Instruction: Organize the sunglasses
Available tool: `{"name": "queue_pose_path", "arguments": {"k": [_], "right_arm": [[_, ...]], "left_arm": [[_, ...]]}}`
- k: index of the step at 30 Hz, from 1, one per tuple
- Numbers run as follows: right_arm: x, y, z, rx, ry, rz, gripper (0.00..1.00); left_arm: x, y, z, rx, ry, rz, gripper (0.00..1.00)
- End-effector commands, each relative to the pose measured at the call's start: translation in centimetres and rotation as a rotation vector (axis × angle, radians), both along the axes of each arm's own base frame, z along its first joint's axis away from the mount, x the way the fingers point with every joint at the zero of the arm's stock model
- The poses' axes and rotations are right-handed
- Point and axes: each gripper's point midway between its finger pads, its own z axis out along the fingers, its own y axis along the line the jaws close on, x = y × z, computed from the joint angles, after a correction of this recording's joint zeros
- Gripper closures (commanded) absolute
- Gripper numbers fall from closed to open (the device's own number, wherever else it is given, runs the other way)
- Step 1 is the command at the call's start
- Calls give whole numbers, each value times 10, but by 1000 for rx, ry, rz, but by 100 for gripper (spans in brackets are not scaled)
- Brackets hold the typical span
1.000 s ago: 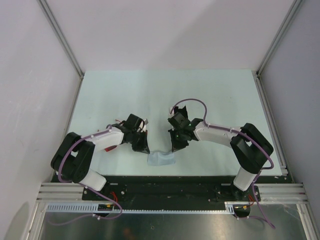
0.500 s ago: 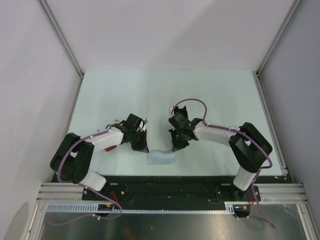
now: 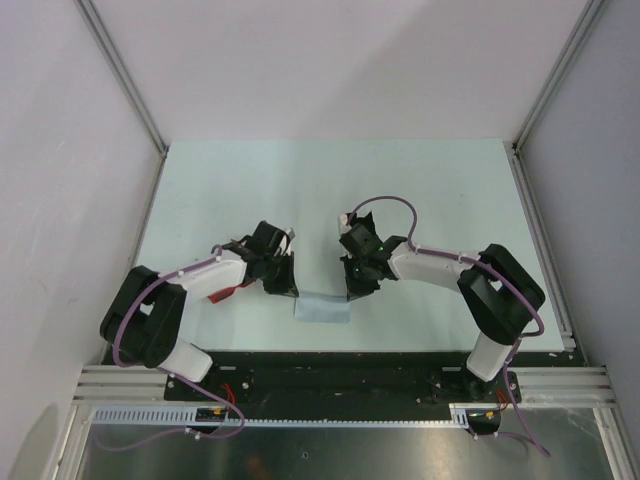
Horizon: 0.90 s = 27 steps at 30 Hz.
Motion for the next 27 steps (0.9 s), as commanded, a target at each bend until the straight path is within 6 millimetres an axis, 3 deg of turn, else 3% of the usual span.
{"name": "queue_pose_path", "arguments": {"k": [1,4,7,8,10,12,13,16,18,22,27], "right_arm": [[14,3,-1,13,-33,-48,100],[20,5,1,29,-52,-61,100],[23,8,6,45,-69,-67,86],[25,9,10,54,-84,-68,75],[28,9,16,56,-104,-82,70],[30,6,23,52,-131,-94,64],[30,5,26,51,-136,-104,60],[31,4,37,41,-192,-101,60],[27,11,38,59,-187,-71,65],[16,29,34,86,-156,19,78],[10,47,27,94,-124,89,81]], "left_arm": [[18,2,7,17,-44,17,100],[21,1,6,22,-44,17,99],[24,0,6,26,-51,9,97],[27,0,8,27,-61,7,86],[30,1,12,32,-80,13,72],[31,2,16,34,-93,17,66],[33,4,20,42,-112,23,58],[34,10,25,64,-133,34,57],[33,8,31,48,-142,26,61],[24,-9,38,-37,-107,-17,67],[13,-27,30,-66,-63,-91,71]]}}
